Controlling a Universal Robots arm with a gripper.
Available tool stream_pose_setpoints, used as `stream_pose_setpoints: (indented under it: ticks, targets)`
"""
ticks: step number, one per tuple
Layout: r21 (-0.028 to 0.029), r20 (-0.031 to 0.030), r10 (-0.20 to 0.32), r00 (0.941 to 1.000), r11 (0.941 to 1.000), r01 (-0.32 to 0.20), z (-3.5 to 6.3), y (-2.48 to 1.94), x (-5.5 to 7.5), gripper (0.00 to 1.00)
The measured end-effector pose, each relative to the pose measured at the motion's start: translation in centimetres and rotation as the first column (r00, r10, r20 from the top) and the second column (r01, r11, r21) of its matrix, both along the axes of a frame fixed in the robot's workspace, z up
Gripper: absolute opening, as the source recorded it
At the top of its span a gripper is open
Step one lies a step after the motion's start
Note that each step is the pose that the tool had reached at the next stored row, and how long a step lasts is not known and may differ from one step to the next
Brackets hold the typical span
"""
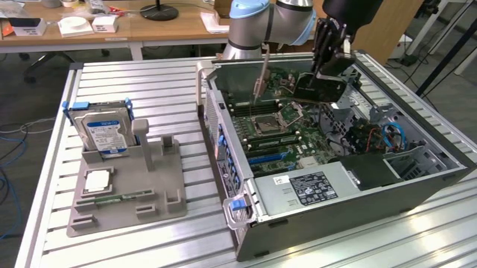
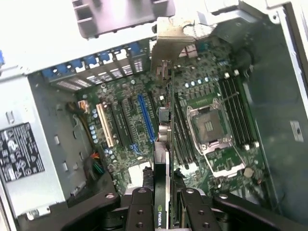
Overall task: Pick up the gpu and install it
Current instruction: 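Insert the gpu into the slot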
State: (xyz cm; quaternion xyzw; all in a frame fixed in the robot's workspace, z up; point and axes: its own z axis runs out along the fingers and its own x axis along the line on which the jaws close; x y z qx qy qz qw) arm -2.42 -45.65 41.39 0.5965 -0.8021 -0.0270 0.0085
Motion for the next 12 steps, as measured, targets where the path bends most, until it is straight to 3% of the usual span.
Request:
stream_pose_setpoints:
  ticks: [6,12]
  targets:
    - [0.0000,0.0000,0.109,0.9940,0.9940,-0.109,0.00,0.00,0.00,0.26]
    - [0.0000,0.0000,0.214,0.9768,0.9768,-0.214,0.00,0.00,0.00,0.26]
